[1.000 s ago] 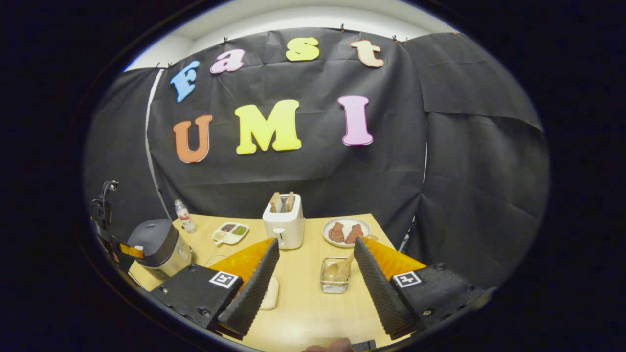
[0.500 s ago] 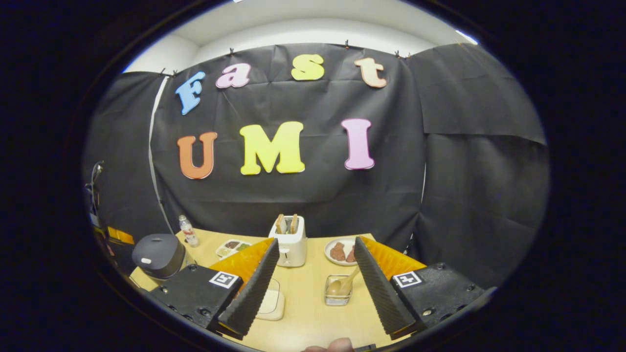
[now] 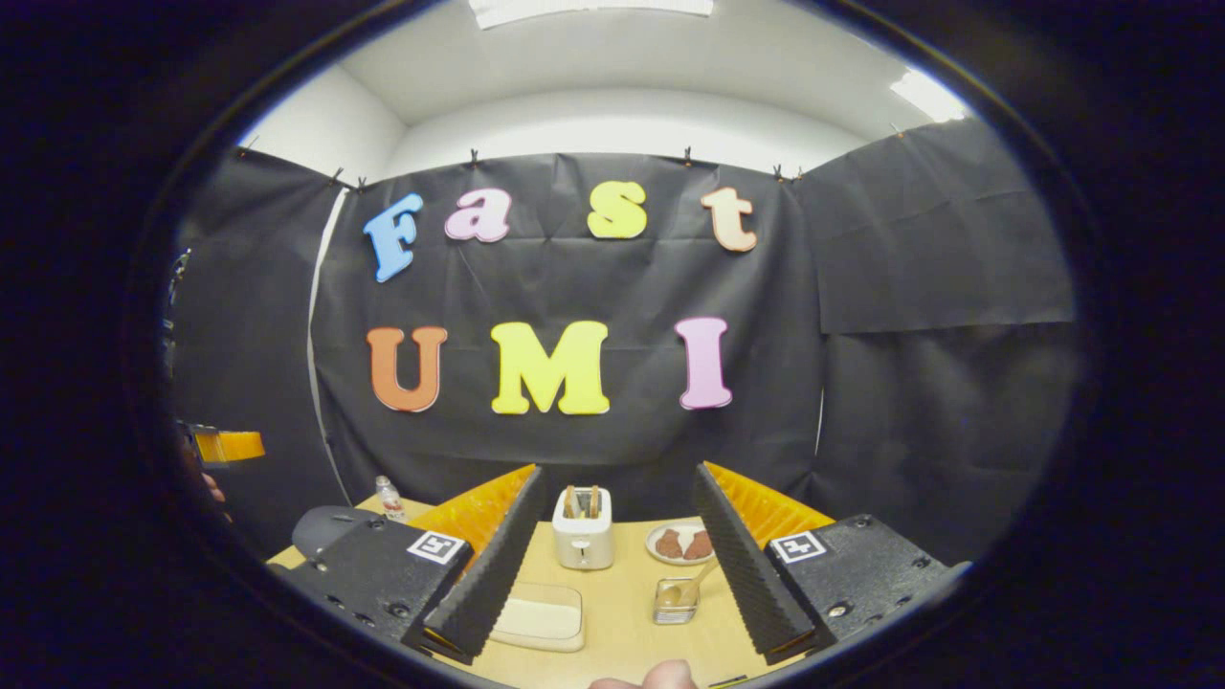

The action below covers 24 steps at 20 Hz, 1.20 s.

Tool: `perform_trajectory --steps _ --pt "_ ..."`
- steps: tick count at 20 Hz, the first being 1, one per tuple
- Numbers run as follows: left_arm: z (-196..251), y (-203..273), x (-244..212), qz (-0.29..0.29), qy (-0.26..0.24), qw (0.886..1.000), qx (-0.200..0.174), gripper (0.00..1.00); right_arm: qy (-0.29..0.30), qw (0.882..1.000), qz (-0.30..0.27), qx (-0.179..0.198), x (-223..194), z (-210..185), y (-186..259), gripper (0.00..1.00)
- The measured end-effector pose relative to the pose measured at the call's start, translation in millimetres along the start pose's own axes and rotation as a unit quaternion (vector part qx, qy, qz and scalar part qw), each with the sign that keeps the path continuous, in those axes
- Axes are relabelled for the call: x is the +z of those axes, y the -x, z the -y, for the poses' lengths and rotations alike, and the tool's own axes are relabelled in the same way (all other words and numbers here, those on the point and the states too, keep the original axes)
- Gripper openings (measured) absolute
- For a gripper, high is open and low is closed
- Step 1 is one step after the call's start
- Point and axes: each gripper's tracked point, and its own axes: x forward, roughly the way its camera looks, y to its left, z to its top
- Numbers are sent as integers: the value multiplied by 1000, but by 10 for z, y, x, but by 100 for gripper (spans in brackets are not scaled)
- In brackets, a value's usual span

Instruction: Close the left gripper, press the button to open the rice cooker; take a wooden spoon from the chopstick holder with the right hand, scoop a spoonful of rice and pour it into the rice cooker, then put the wooden spoon back into the chopstick holder.

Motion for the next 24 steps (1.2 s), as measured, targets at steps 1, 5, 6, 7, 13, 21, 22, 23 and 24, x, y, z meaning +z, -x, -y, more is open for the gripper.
perform_trajectory --steps 1,5,6,7,13,21,22,23,24 --pt "89 104 30 11 -1 1000 -4 95 -7 1000 12 0 80 2 94 100" --pt "437 546 18 45 -15 999 -5 84 -4 999 36 16 120 61 396 100" --pt "544 676 -9 48 -14 999 -5 94 -5 999 32 21 66 77 483 100" --pt "641 791 -21 56 -13 998 -8 95 -6 999 31 28 33 105 588 100" --pt "1208 1386 -390 34 -44 998 -25 95 4 999 14 53 -314 226 1117 97" --pt "1470 1573 -450 32 -66 995 -60 94 -7 1000 -6 21 -392 405 1527 100" --pt "1457 1590 -427 35 -70 995 -58 94 -5 1000 -3 19 -368 397 1539 100" --pt "1428 1587 -408 37 -76 995 -57 95 -2 1000 -3 16 -368 388 1550 100" --pt "1387 1580 -396 41 -78 995 -55 94 -1 1000 -4 15 -392 365 1539 100"
